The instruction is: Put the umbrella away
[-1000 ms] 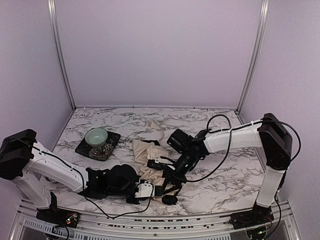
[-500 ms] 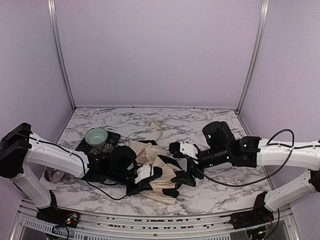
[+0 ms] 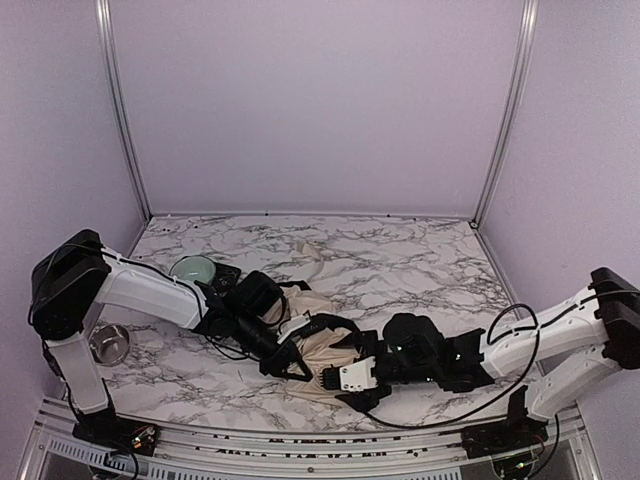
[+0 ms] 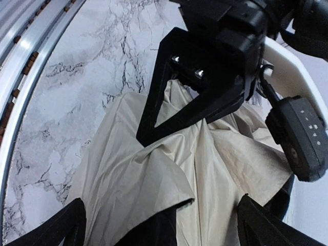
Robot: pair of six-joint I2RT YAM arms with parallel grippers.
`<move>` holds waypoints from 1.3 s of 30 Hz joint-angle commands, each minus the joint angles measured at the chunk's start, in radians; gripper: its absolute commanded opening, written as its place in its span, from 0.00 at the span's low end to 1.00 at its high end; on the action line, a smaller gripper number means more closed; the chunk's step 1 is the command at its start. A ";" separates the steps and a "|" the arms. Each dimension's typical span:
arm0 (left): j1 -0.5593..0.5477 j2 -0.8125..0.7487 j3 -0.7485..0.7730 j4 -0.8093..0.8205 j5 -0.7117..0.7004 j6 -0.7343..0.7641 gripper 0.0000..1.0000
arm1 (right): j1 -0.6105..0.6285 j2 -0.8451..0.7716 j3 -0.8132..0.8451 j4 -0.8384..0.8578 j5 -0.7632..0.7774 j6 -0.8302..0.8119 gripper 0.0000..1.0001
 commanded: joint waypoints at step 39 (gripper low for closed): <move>-0.336 -0.283 -0.368 0.422 -0.811 0.827 0.89 | -0.279 0.767 0.732 -0.980 -0.913 0.389 0.18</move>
